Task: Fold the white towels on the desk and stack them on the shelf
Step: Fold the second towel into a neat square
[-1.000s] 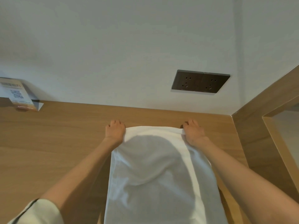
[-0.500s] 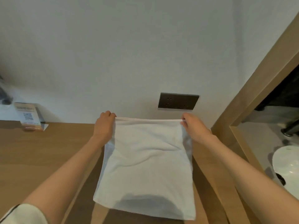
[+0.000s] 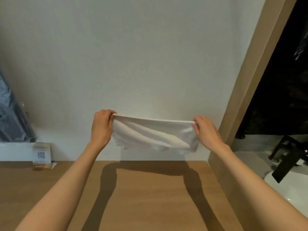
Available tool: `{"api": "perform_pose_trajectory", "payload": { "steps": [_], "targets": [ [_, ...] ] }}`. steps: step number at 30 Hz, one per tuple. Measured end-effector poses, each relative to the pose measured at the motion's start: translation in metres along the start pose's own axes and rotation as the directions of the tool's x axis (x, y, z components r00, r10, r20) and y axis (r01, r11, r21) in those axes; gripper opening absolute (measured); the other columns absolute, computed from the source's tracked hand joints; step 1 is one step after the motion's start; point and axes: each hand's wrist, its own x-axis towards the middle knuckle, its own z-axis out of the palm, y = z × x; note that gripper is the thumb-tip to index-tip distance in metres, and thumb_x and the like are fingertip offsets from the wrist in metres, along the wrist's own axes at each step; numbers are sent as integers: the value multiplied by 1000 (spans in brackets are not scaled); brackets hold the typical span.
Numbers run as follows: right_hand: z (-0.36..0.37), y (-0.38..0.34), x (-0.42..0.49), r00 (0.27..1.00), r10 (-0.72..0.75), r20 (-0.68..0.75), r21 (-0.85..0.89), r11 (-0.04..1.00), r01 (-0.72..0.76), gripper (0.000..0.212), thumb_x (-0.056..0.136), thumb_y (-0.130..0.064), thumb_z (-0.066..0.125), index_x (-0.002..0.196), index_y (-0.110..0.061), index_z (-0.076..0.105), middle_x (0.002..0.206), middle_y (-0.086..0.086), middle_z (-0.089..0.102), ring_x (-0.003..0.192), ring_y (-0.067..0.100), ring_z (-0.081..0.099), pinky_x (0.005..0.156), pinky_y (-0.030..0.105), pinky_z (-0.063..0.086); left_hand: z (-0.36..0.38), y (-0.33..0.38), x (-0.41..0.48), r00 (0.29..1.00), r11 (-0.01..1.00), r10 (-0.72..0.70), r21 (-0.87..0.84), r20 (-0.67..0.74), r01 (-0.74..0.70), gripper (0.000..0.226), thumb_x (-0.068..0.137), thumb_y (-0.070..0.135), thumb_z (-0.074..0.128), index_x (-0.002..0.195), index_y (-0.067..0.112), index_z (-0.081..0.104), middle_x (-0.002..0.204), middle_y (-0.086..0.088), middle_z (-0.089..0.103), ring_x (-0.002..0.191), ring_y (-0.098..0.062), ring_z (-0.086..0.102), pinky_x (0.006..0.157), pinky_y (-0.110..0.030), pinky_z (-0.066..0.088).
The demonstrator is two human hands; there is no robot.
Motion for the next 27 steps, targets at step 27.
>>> {"api": "perform_pose_trajectory", "payload": {
  "steps": [27],
  "targets": [
    [8, 3, -4, 988, 153, -23, 67, 986, -151, 12, 98, -19, 42, 98, -8, 46, 94, 16, 58, 91, 36, 51, 67, 37, 34, 12, -9, -22, 964, 960, -262, -91, 48, 266, 24, 98, 18, 42, 104, 8, 63, 107, -14, 65, 103, -37, 47, 85, -44, 41]
  ]
}}
